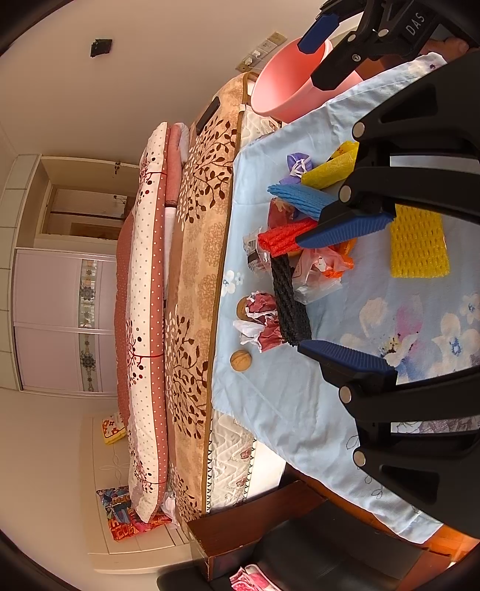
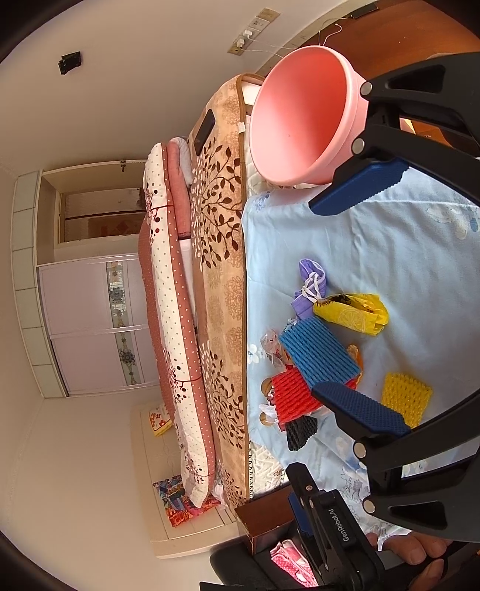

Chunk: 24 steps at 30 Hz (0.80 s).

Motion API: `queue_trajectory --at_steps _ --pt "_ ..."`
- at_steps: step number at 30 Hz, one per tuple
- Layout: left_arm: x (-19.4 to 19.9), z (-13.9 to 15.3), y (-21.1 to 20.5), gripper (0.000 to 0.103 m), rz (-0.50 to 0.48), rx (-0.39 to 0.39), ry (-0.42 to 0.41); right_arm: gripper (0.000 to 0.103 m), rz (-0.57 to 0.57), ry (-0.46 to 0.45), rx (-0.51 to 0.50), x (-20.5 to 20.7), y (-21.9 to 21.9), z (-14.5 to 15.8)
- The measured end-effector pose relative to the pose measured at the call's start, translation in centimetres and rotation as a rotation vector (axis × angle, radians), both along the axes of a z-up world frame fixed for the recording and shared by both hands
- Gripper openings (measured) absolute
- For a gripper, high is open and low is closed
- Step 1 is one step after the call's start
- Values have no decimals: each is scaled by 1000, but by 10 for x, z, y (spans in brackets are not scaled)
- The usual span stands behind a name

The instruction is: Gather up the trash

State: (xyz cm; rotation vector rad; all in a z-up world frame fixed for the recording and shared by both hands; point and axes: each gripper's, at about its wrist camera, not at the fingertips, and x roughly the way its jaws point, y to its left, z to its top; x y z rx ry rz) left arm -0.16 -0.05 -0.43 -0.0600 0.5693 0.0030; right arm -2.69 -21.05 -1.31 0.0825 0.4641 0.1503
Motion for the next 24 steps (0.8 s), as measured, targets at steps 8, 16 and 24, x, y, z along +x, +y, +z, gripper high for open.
queue_trajectory --at_steps 8,16,24 --pt "-1 -1 -1 52 3 -2 1 90 11 -22 -8 -3 1 2" --pt "-1 -1 -1 52 2 -5 2 90 8 -27 -9 -4 1 2" --pt "-1 -2 2 52 3 -14 7 90 7 -29 -10 -4 0 3"
